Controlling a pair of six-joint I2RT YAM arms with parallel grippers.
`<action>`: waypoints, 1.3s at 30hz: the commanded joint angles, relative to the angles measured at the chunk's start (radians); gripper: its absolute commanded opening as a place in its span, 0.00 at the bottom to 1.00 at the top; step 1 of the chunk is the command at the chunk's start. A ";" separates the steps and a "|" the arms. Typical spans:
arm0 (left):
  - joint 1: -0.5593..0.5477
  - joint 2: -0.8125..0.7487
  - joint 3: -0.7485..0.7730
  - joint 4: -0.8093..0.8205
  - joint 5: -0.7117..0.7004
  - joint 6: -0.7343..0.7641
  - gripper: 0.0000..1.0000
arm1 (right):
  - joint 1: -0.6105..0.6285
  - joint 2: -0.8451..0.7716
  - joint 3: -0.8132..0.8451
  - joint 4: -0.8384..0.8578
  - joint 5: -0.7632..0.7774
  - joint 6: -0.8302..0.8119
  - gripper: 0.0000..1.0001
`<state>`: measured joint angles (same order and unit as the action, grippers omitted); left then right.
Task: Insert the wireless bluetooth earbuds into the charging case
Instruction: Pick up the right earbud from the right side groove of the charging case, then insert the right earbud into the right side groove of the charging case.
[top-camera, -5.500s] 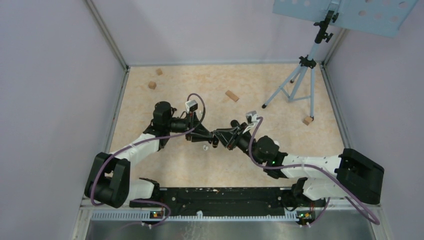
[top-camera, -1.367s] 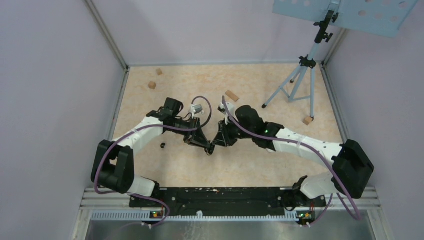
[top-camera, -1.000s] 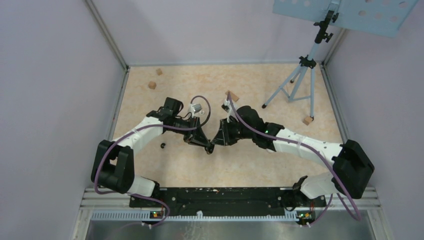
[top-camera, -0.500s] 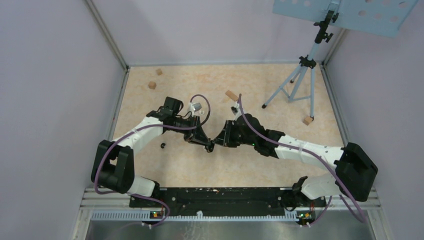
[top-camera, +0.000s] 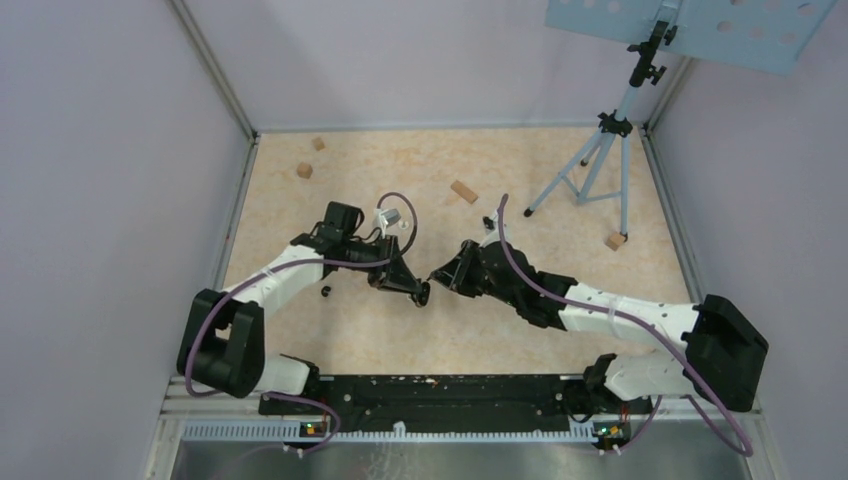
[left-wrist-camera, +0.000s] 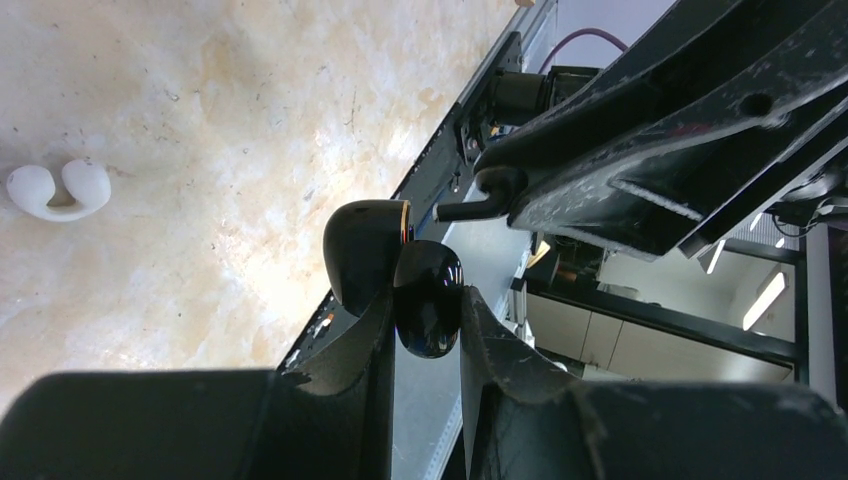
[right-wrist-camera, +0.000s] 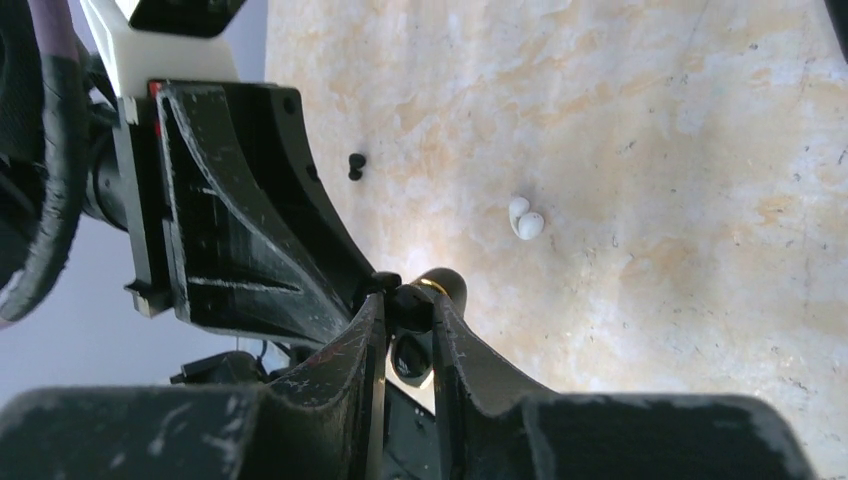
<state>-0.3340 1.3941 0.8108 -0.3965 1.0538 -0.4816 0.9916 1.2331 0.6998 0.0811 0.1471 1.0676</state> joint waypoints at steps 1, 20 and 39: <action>0.000 -0.059 -0.061 0.180 0.005 -0.099 0.00 | 0.016 0.013 0.017 0.073 0.076 0.028 0.06; -0.001 -0.172 -0.217 0.533 -0.070 -0.375 0.00 | 0.046 0.037 0.020 0.072 0.126 0.023 0.05; 0.000 -0.168 -0.220 0.542 -0.094 -0.381 0.00 | 0.090 0.066 0.056 0.012 0.174 0.050 0.24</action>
<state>-0.3351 1.2388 0.5884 0.0757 0.9585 -0.8623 1.0538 1.2861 0.7048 0.1337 0.3107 1.1080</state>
